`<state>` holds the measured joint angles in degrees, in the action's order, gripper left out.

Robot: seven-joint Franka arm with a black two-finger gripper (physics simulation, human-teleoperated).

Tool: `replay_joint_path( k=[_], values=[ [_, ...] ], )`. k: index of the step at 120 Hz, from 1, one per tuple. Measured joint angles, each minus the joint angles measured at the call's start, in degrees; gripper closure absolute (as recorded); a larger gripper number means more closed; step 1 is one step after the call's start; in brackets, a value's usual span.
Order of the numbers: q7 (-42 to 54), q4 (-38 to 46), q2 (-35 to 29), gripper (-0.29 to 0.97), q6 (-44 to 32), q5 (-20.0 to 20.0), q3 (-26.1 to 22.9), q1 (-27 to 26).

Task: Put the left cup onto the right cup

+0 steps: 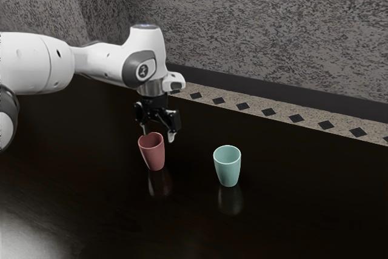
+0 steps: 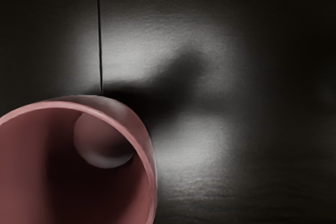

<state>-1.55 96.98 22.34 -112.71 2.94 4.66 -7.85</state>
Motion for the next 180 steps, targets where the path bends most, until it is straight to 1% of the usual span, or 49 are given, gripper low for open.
replay_joint_path(
  k=[49, 69, 119, 180],
  values=[
    [-0.1, -0.2, 2.3, 0.04, -1.1, 0.7, 0.0, 0.3],
    [-0.1, -0.1, 2.9, 0.06, -1.8, 0.8, 0.0, 0.7],
    [-0.2, -0.2, 3.7, 0.25, -2.4, 0.8, 0.0, 0.6],
    [-0.4, -0.5, 4.4, 0.39, -2.7, 0.8, 0.0, 0.7]
  ],
)
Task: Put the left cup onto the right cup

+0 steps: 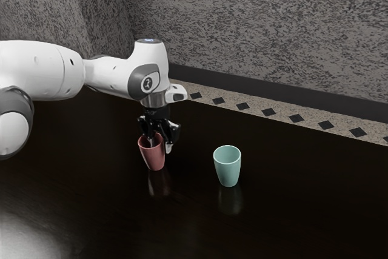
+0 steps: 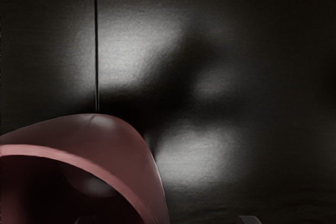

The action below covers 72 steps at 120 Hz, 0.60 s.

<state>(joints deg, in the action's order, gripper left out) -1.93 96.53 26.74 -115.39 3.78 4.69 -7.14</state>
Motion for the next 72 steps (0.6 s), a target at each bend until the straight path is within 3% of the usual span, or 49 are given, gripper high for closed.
replay_joint_path(
  k=[72],
  values=[
    [-0.1, 0.0, 0.2, 0.54, -0.2, 0.0, 0.3, 0.0]
  ],
)
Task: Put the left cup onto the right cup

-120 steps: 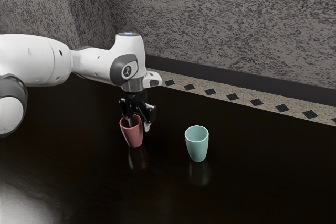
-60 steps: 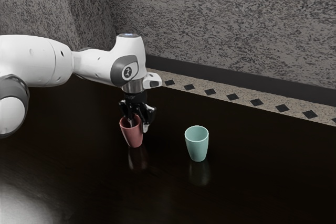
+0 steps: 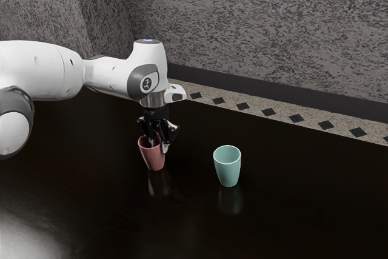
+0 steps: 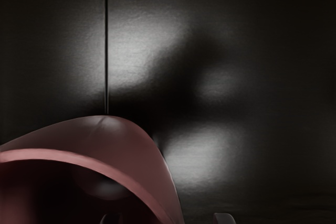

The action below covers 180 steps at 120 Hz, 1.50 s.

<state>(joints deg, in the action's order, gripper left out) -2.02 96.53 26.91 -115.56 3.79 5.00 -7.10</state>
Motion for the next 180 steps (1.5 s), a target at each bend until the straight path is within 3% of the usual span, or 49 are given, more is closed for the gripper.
replay_joint_path(
  k=[109, 180],
  values=[
    [0.0, -0.4, 0.5, 0.77, 0.0, -0.2, -0.1, -0.2],
    [-0.3, -0.3, -3.9, 0.78, 0.3, -1.0, 0.3, -0.7]
  ],
)
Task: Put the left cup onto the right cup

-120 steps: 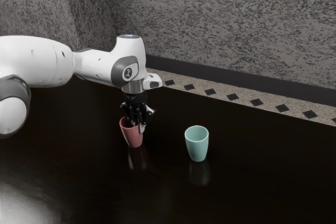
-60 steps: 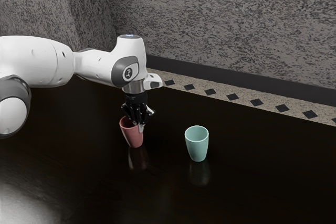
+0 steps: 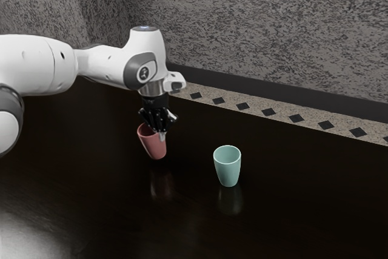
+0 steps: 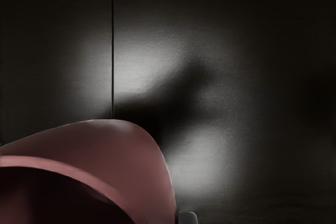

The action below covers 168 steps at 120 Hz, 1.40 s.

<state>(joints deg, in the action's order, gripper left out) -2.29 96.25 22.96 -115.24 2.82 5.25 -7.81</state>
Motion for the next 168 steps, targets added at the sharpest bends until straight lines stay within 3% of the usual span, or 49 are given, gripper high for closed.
replay_joint_path(
  k=[66, 168],
  values=[
    [0.1, 0.4, -5.8, 0.78, 3.2, -0.4, 0.1, -1.8],
    [0.2, 0.0, -11.2, 0.78, 6.6, -1.8, 0.2, -9.1]
  ],
)
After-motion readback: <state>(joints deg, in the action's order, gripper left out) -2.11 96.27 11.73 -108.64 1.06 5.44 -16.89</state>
